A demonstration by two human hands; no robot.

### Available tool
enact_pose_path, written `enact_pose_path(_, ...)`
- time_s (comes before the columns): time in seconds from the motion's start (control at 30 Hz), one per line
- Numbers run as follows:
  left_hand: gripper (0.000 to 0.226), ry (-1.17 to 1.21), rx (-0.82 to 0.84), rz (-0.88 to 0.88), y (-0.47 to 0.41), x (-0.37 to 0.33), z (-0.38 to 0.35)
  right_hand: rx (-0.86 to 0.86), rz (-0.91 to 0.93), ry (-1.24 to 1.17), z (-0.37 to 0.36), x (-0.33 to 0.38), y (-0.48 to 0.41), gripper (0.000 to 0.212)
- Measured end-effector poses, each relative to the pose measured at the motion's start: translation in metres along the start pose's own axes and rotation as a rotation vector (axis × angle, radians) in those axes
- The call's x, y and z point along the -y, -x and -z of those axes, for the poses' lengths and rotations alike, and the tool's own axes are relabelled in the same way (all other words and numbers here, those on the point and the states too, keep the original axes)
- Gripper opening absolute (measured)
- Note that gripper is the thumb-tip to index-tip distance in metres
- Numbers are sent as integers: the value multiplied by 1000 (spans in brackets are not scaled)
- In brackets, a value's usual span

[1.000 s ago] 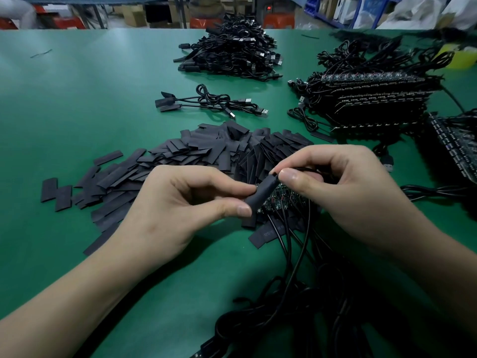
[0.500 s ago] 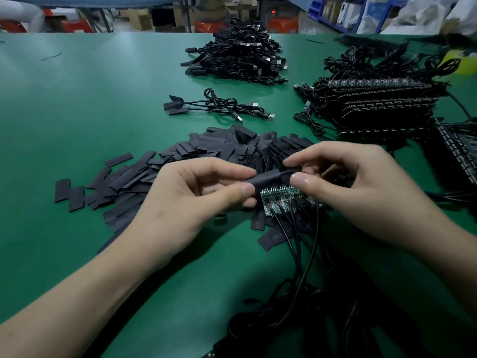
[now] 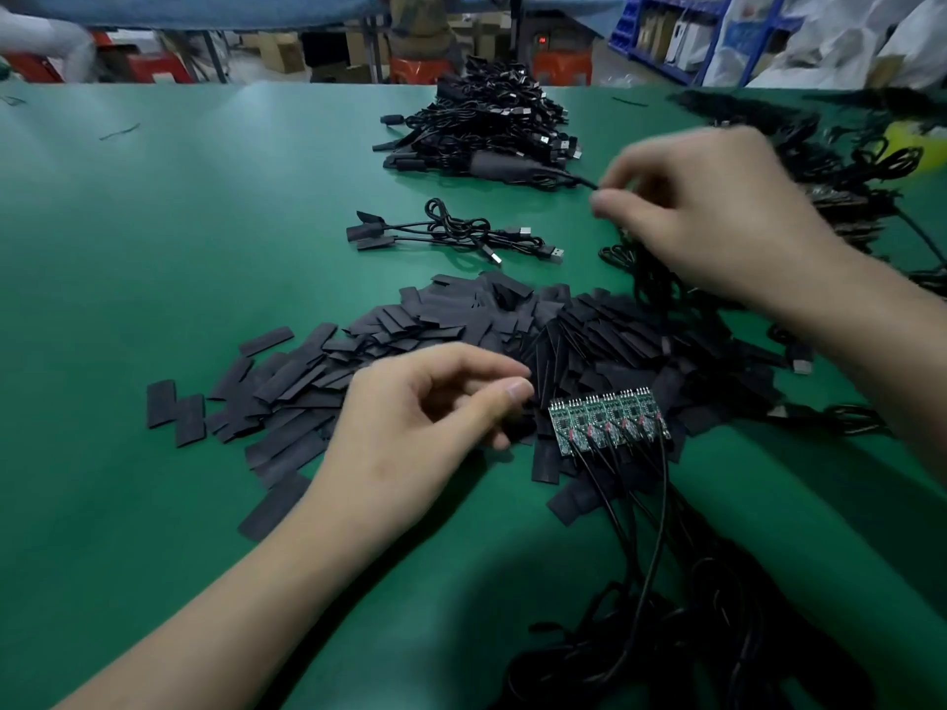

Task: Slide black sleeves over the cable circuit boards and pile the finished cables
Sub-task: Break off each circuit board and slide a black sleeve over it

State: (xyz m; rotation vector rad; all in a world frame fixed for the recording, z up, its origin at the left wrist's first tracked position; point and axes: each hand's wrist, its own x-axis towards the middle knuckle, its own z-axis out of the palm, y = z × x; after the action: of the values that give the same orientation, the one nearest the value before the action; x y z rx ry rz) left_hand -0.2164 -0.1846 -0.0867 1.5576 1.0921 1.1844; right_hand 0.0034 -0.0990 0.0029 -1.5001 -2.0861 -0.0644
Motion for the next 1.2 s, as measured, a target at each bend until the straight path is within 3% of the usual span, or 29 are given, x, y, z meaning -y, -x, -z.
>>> enact_pose_path(0.17,7,-234,48,-101,2,3,0,42,182,187,-67,26,-98,24)
enact_pose_path(0.37,16,-433,107,-198,0,6,1,172,310,378,-138,54,-158,30)
enact_pose_path(0.47,20,-486,107,-227,-1,9,3,213,303,396,-153,59,-160,43)
enact_pose_path(0.57,23,-519,104,-228,-1,10,5,170,282,316,-136,59,-144,43)
enact_pose_path(0.67,23,-548,111,-239,-1,13,5,140,298,168,-97,50,-103,28)
enact_pose_path(0.8,18,-572,93,-252,-1,14,3,295,265,33,-44,30,-13,15)
enact_pose_path(0.97,19,-599,86,-242,0,10,0,458,157,30,-14,7,71,37)
enact_pose_path(1.07,18,-606,84,-239,1,8,-2,439,147,119,-14,3,86,44)
enact_pose_path(1.2,16,-602,76,-239,3,7,-3,384,139,75,-17,1,92,36)
